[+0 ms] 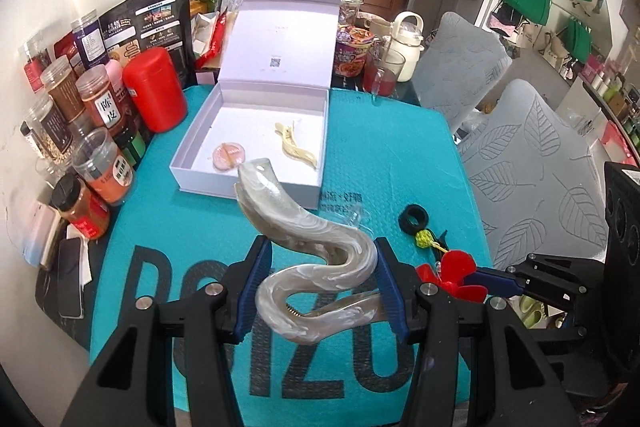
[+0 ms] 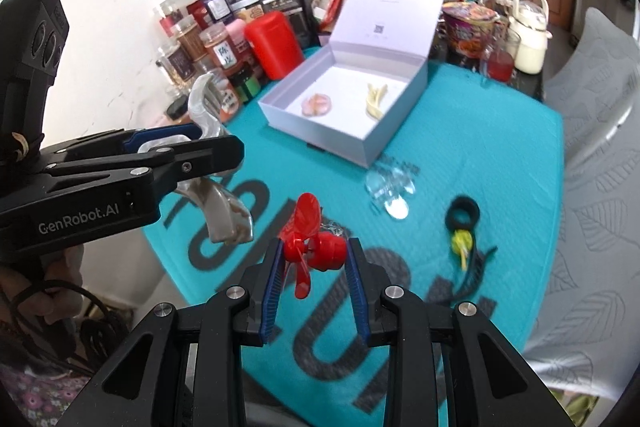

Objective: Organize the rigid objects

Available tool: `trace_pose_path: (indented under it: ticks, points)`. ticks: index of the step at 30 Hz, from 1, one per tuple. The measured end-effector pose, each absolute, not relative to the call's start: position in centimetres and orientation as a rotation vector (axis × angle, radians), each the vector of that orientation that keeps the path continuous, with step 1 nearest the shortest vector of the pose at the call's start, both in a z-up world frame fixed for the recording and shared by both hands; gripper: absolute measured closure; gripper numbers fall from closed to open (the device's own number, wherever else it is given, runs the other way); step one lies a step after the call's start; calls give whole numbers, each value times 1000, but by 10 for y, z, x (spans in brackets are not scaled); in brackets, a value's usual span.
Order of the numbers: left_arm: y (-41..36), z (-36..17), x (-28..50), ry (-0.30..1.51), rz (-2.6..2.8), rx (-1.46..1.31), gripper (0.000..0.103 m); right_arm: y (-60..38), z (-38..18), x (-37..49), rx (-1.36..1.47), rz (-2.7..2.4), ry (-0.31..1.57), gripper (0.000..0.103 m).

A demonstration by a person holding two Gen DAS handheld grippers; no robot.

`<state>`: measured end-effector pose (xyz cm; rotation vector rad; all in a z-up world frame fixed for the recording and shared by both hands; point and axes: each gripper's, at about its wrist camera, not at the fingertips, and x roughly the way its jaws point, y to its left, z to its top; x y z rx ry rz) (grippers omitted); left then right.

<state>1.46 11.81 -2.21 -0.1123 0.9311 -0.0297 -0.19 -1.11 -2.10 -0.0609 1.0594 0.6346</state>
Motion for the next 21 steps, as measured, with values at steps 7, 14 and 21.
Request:
trace_pose_path:
  ticks: [7,14,21]
  points:
    - [146,-21,40,929,-49,-111,52,14,-17,27,-53,605,1040,73]
    - [171,-27,75,937,-67,-104,52,38,-20,58,-53,580,1044,73]
    - [192,-37,112,957,-84,-104,52,57,-30,97,-55,552,1054,73]
